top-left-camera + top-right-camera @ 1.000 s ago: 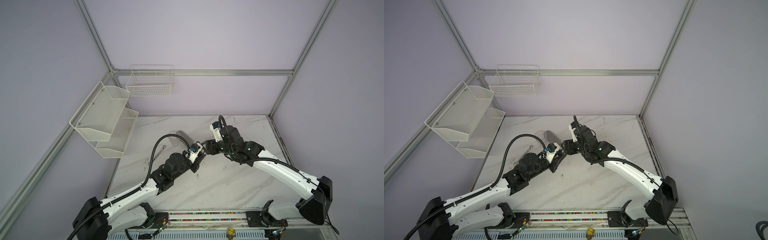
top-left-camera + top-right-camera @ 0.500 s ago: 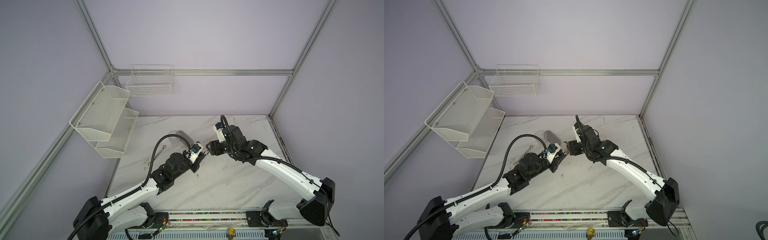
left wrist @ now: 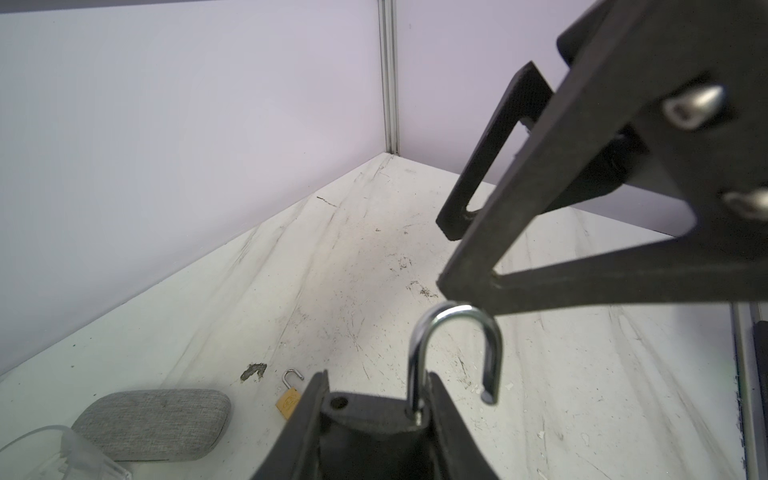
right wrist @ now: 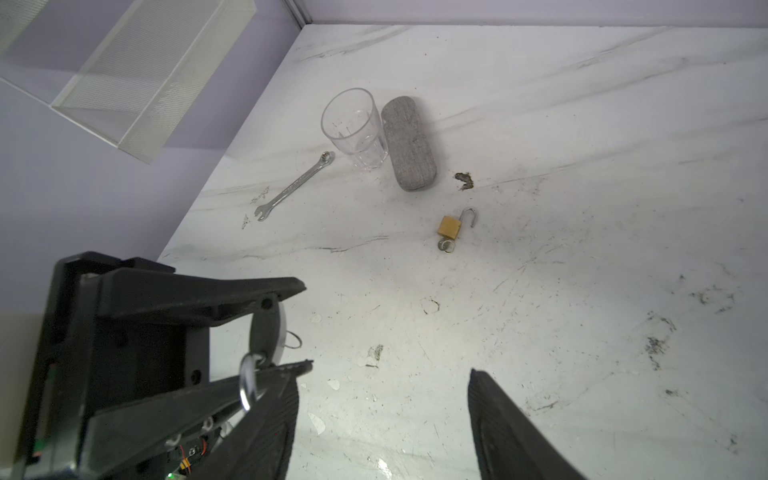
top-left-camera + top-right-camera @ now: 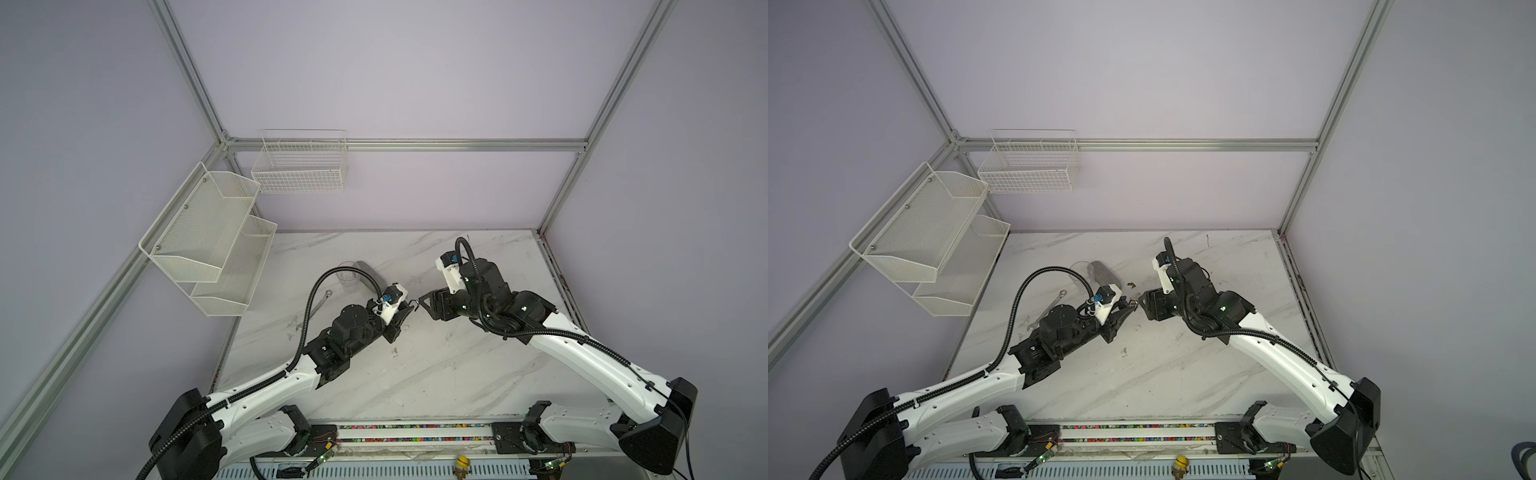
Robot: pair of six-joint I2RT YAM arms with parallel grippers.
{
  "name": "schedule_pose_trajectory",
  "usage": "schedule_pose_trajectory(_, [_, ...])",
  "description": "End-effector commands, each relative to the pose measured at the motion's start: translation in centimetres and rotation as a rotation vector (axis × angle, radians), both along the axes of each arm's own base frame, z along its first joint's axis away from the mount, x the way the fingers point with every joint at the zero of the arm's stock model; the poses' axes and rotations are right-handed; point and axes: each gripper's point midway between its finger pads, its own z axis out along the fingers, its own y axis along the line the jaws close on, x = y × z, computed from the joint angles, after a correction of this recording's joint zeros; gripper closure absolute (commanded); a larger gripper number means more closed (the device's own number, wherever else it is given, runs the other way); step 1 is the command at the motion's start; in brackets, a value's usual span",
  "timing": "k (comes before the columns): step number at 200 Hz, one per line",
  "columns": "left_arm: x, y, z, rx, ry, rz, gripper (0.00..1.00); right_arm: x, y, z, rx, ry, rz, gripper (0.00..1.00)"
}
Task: Unlock with the key
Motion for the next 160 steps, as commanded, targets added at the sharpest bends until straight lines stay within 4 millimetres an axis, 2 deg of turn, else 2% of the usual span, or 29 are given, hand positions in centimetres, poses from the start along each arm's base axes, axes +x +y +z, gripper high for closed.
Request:
schedule_pose_trajectory(1, [0.8, 0.5, 1.3, -0.066, 0.012, 0.063, 1.00, 1.2, -2.7, -0.9, -0.029, -0.010, -0.131, 0.28])
schedule_pose_trajectory(34, [1.6, 0.2, -0.7, -0.019, 0.179, 0.178, 1.00, 3.1, -5.3, -2.0, 0.028, -0.010, -0.291, 0.20])
schedule_pose_trajectory(42, [1.8, 0.4, -2.2, 0.022, 0.241, 0.233, 1.00, 3.6, -6.0, -2.4, 0.044, -0.011, -0.329, 0.18])
schedule_pose_trajectory(43, [1.9, 0.2, -1.7, 0.019, 0.237, 0.234, 1.00, 3.7, -6.0, -2.5, 0.045, -0.010, -0.332, 0.18])
schedule_pose_trajectory(82, [1.6, -1.4, -5.9, 0.124, 0.521, 0.382, 1.00, 5.4, -8.1, -5.3, 0.104, 0.014, -0.440, 0.14])
schedule_pose_trajectory(85, [1.5, -1.6, -7.3, 0.154, 0.550, 0.395, 1.00, 5.5, -8.3, -5.5, 0.103, 0.015, -0.447, 0.14])
schedule_pose_trajectory(120, [1.5, -1.1, -11.7, 0.177, 0.716, 0.599, 1.00, 6.8, -10.9, -6.7, 0.104, 0.016, -0.522, 0.10])
schedule_pose_trajectory(160, [1.1, -1.8, -16.2, 0.185, 0.857, 0.685, 1.00, 7.2, -11.8, -8.0, 0.145, 0.040, -0.529, 0.09])
